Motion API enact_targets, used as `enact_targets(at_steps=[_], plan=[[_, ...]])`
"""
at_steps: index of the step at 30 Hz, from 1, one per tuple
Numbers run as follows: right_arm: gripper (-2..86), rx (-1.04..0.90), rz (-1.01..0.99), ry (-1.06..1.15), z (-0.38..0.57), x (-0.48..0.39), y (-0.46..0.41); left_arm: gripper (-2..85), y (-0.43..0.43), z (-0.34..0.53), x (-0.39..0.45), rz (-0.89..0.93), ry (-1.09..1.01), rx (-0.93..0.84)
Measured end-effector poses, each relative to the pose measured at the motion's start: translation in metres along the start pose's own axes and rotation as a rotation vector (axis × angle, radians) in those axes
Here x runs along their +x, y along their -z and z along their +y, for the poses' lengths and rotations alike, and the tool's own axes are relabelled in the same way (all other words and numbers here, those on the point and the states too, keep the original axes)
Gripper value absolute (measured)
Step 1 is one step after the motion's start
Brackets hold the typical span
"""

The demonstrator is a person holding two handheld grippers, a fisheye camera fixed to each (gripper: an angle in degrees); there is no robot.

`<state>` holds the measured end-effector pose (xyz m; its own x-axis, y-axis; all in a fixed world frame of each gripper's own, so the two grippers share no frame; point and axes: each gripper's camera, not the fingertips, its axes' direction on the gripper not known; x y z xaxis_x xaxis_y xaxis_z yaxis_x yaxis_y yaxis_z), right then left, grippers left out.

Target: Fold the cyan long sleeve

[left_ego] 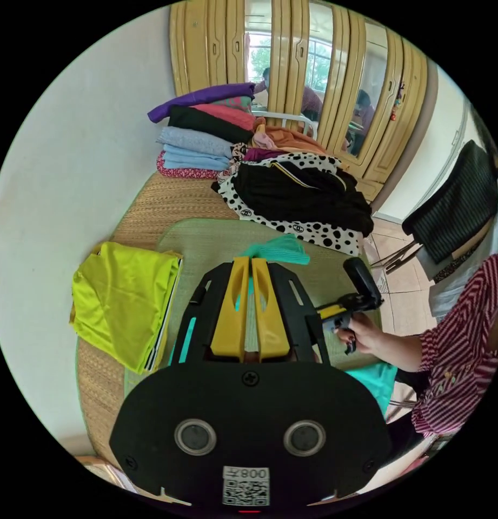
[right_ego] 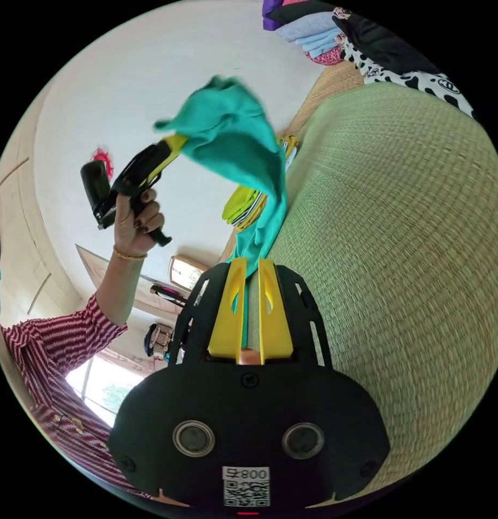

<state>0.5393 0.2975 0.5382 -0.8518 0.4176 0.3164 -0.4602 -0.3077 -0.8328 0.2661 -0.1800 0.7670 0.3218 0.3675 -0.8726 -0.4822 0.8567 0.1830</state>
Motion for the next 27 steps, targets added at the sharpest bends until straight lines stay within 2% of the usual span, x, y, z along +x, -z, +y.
enact_targets(at_steps=[4,7,14,22,27], plan=[[9.5,0.025,0.006,0.128,0.004,-0.030,-0.004,0.5,0.024,0.022,0.005,0.055,0.066,-0.007],[11.8,0.046,0.103,0.280,0.011,-0.066,-0.006,0.5,0.027,0.031,0.015,0.084,0.093,-0.031],[12.8,0.002,0.139,0.490,0.031,-0.112,-0.025,0.5,0.040,0.024,0.024,0.093,0.130,-0.007],[10.1,-0.066,-0.223,0.414,0.026,-0.096,-0.018,0.5,0.064,0.012,0.032,0.102,0.132,0.002],[9.6,-0.117,-0.342,0.353,0.021,-0.083,-0.008,0.5,0.095,0.007,0.037,0.108,0.136,0.031]])
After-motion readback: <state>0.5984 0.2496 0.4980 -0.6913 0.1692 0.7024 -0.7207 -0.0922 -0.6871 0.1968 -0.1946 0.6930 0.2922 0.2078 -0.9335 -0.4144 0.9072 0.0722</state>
